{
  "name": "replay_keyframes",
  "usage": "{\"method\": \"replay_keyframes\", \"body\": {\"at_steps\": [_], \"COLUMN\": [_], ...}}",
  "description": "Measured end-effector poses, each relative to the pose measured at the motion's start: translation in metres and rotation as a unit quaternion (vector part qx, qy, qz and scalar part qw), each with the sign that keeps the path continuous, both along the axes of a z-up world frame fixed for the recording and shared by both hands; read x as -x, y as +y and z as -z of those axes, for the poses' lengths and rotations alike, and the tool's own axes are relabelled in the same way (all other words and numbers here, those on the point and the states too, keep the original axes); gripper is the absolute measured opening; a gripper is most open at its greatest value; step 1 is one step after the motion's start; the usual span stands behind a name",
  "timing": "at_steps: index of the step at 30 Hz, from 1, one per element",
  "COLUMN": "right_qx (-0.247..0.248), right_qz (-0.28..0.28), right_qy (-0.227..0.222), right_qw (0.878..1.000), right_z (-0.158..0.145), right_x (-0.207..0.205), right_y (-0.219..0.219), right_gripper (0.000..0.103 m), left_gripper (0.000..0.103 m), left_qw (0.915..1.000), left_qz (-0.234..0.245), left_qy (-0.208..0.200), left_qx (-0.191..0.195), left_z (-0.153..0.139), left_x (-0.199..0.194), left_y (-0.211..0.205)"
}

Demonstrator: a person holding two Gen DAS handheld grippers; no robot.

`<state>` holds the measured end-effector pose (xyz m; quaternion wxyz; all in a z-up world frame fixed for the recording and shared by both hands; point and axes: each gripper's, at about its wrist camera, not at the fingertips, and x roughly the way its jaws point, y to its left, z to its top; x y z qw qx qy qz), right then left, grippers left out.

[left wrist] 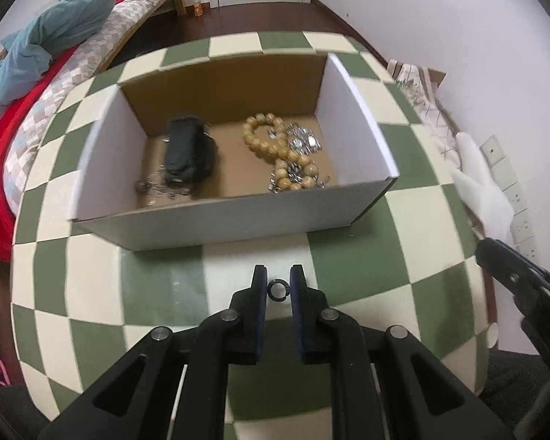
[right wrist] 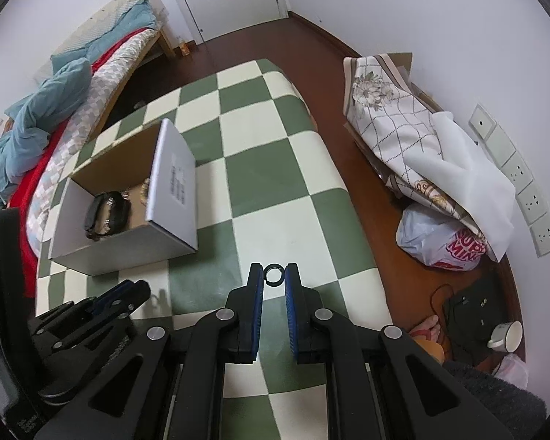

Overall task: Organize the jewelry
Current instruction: 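Carry the black rings over the box with both grippers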

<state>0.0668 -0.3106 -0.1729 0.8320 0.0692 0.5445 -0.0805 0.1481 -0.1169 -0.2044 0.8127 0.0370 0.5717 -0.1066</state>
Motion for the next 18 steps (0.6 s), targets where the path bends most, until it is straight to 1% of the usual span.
{"method": "replay_keyframes", "body": {"at_steps": [4,6,9,11,14,18], "right_qx": [-0.016,-0.027,-0.039,-0.051,-0.065,-0.086], "right_qz": [-0.013,-0.028,-0.053,-0.072,-0.098,-0.118], "right_qy": [-0.012,-0.020,-0.025,-0.026,-0.024,0.000], "right_qw": [1.000,0.999,0.998,0.996,0.993,0.989], "right_z": [-0.020,-0.034,-0.052,-0.062,-0.070,-0.060], "right_x": [0.001,-0.002,-0.012,-0.023,-0.042,-0.075], "right_y": [0.009,0.019,0.037,0.051,0.070,0.087], "right_gripper": [0.012,0.012,0.012,0.012,0.012,0.012], "left_gripper": [0.010,0.010,0.010,0.010,0.010,0.010], "left_qw": [0.9996,0.9992,0.9980,0.9973,0.9972,0.9975], "left_qz": [-0.009,-0.015,-0.028,-0.036,-0.040,-0.045], "left_qy": [-0.016,-0.028,-0.045,-0.051,-0.044,-0.004], "left_qx": [0.022,0.025,0.034,0.040,0.045,0.055], "left_z": [-0.036,-0.057,-0.085,-0.097,-0.102,-0.087], "left_x": [0.004,0.002,-0.010,-0.023,-0.044,-0.074], "left_y": [0.023,0.035,0.053,0.063,0.073,0.082]}}
